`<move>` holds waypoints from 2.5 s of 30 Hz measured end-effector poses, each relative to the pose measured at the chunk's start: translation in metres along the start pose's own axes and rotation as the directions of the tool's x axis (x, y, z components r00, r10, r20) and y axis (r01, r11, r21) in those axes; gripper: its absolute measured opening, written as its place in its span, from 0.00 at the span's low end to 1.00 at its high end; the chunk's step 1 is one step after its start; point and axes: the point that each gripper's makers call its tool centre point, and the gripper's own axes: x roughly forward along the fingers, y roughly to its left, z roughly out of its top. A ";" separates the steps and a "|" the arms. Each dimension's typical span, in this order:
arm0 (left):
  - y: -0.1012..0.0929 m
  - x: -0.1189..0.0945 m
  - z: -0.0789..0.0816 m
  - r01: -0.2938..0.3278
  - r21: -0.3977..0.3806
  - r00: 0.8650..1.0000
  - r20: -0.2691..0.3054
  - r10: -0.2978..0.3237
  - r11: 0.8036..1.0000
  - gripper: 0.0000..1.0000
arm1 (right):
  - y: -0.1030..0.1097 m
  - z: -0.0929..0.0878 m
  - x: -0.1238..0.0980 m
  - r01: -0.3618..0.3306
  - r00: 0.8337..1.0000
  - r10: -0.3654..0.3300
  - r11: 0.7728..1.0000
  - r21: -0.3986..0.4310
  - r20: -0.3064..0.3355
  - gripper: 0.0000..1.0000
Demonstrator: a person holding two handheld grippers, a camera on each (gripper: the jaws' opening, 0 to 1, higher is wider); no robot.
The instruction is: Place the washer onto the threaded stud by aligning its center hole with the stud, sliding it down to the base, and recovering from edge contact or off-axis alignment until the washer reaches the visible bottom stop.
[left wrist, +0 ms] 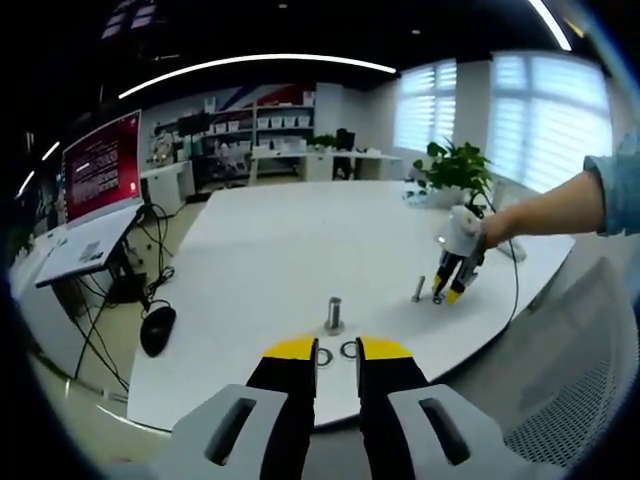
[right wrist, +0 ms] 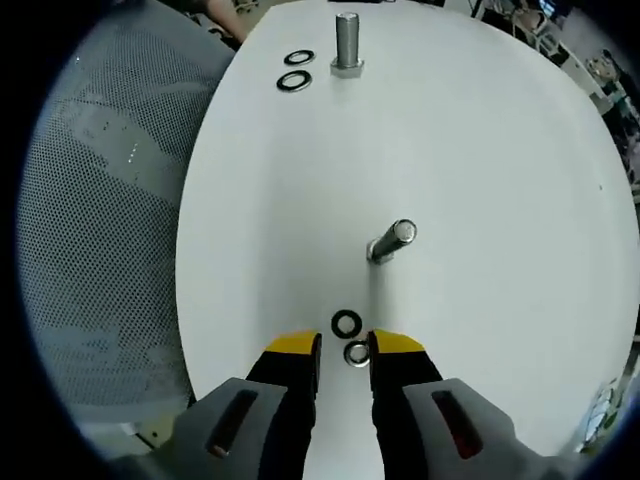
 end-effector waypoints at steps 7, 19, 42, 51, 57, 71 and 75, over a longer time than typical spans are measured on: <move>0.000 0.000 0.001 0.000 -0.006 1.000 0.002 0.000 1.000 0.12 | 0.000 0.004 0.001 0.003 1.000 -0.003 1.000 -0.027 -0.007 0.20; 0.001 0.001 0.002 0.000 -0.009 1.000 0.007 0.000 1.000 0.12 | 0.000 0.006 0.004 0.039 0.997 -0.046 0.993 -0.107 -0.061 0.17; 0.000 0.001 0.001 0.001 -0.010 1.000 0.007 -0.001 1.000 0.12 | -0.001 0.006 0.003 0.047 0.999 -0.047 0.996 -0.070 0.007 0.18; 0.000 0.001 0.001 0.006 -0.008 1.000 0.002 -0.006 1.000 0.12 | -0.006 0.009 0.002 0.061 0.995 -0.067 0.995 0.077 0.072 0.15; -0.001 0.001 0.001 0.007 -0.009 1.000 0.002 -0.007 1.000 0.12 | -0.007 0.011 0.003 0.067 0.993 -0.079 0.989 0.135 0.091 0.14; -0.001 0.000 0.001 0.006 -0.008 1.000 0.005 -0.006 1.000 0.12 | -0.010 0.021 -0.020 0.074 0.982 -0.103 0.981 0.181 0.160 0.14; -0.001 0.001 0.002 0.006 -0.010 1.000 0.008 -0.006 1.000 0.12 | -0.012 0.030 -0.036 0.080 0.973 -0.115 0.981 0.177 0.198 0.14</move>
